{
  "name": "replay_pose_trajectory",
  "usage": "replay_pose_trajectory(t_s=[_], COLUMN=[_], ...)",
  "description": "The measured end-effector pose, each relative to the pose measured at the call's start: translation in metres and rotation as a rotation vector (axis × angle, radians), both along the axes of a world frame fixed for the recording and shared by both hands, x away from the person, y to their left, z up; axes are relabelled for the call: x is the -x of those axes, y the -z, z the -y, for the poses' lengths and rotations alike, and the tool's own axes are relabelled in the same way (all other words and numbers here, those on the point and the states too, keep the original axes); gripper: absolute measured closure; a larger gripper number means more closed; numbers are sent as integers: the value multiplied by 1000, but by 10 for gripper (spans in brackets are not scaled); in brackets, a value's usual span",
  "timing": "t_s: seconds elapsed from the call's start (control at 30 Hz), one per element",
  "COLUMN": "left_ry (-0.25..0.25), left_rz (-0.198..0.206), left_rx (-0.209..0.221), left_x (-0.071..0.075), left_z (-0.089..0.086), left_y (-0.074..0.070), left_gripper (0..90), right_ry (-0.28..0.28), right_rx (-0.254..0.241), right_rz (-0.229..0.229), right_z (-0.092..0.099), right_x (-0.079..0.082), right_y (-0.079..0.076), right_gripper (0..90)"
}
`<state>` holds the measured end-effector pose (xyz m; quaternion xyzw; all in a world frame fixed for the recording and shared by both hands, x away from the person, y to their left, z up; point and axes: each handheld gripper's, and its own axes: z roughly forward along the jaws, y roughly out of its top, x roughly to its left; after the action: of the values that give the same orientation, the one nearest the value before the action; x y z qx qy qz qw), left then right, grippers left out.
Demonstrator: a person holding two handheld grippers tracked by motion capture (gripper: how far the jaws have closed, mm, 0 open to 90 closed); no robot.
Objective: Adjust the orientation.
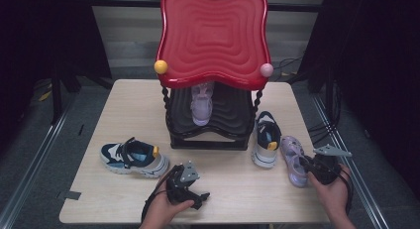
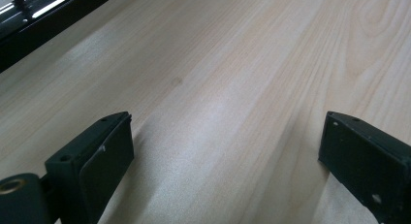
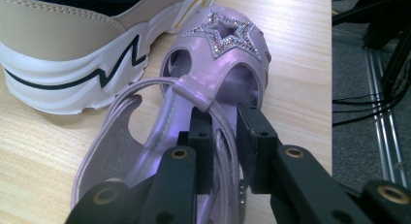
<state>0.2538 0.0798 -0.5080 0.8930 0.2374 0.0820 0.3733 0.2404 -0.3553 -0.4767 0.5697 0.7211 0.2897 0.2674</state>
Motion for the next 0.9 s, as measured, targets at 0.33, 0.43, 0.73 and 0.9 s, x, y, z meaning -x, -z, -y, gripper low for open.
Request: replay_pose_trajectory(t_s=[0.33,0.43,0.73,0.9], left_ry=[0,0,0,0], left_rz=[0,0,0,0], left_rx=[0,0,0,0], left_x=[0,0,0,0], left_z=[0,0,0,0], left_y=[0,0,0,0], left_gripper=[50,50,49,49], right_ry=[-1,-1,-25,-37], right_rx=[6,11,55,67], right_rz=[22,27,69,86], right_z=[-1,-1,-4,-5], right_x=[1,1,5,9], right_y=[4,4,4,0], right_gripper=[780,809,850,852])
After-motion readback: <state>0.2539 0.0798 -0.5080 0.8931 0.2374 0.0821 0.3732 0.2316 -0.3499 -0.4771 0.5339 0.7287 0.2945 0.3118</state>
